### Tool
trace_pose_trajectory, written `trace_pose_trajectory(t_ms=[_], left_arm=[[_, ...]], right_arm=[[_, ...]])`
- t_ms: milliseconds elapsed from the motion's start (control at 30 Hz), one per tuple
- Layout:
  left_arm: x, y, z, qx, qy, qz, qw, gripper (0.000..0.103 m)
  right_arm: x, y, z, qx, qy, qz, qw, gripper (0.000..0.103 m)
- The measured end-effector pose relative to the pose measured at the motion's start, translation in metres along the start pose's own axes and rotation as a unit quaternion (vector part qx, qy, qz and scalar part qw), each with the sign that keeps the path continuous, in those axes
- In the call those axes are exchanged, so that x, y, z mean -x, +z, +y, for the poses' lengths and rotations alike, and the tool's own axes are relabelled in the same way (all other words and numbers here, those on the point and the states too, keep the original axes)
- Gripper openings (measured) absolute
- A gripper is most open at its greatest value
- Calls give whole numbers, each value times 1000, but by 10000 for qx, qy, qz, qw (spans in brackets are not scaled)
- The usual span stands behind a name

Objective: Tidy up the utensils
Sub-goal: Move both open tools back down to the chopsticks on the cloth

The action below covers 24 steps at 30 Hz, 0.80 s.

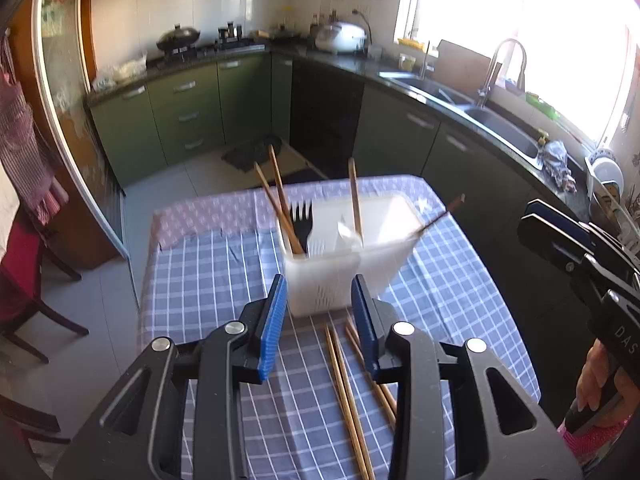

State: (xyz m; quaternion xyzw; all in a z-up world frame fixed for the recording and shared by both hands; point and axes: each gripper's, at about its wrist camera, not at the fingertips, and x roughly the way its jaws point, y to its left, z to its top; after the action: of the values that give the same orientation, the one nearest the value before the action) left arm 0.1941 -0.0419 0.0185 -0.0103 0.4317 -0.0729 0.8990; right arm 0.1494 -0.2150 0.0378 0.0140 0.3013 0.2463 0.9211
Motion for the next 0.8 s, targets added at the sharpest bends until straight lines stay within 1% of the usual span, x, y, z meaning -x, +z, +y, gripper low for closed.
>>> trace_pose_trajectory(t_ms=[100,200,233,300,333,467,567,633,667,733,800], left_arm=[[-38,-31,2,105,-83,600,9981,32],[-79,-55,0,235,-185,1142,9930,32],[-92,-62,-1,255,-204,1310,9908,32],[-112,-73,-3,329,-196,1520,9876,30],[-120,-76,-9,339,-155,1568,9869,29],[-140,-75,-9,403,-24,1682,9849,28],[-149,-76,-11,401,26,1764,9835,23],[-153,-77,-13,388,64,1810,9827,20],[-156,-77,-14,363,98,1838,9822,17],[-161,-78,-16,369,101,1899,9810,16],[-163,-80,-17,348,104,1926,9806,16]], right_arm=[[-21,-38,-11,-60,-317,453,9985,28],[-45,-72,-21,-240,-327,964,9945,28],[-51,-82,-24,-301,-320,1068,9933,28],[-57,-99,-34,-454,-311,1203,9912,28],[-60,-105,-38,-528,-310,1251,9903,28],[-65,-125,-49,-780,-253,1378,9871,28],[-68,-131,-57,-875,-235,1428,9856,28],[-71,-128,-59,-922,-227,1441,9850,28],[-71,-129,-59,-933,-218,1440,9849,28],[-72,-128,-60,-955,-176,1428,9850,28],[-72,-127,-59,-952,-166,1407,9853,34]])
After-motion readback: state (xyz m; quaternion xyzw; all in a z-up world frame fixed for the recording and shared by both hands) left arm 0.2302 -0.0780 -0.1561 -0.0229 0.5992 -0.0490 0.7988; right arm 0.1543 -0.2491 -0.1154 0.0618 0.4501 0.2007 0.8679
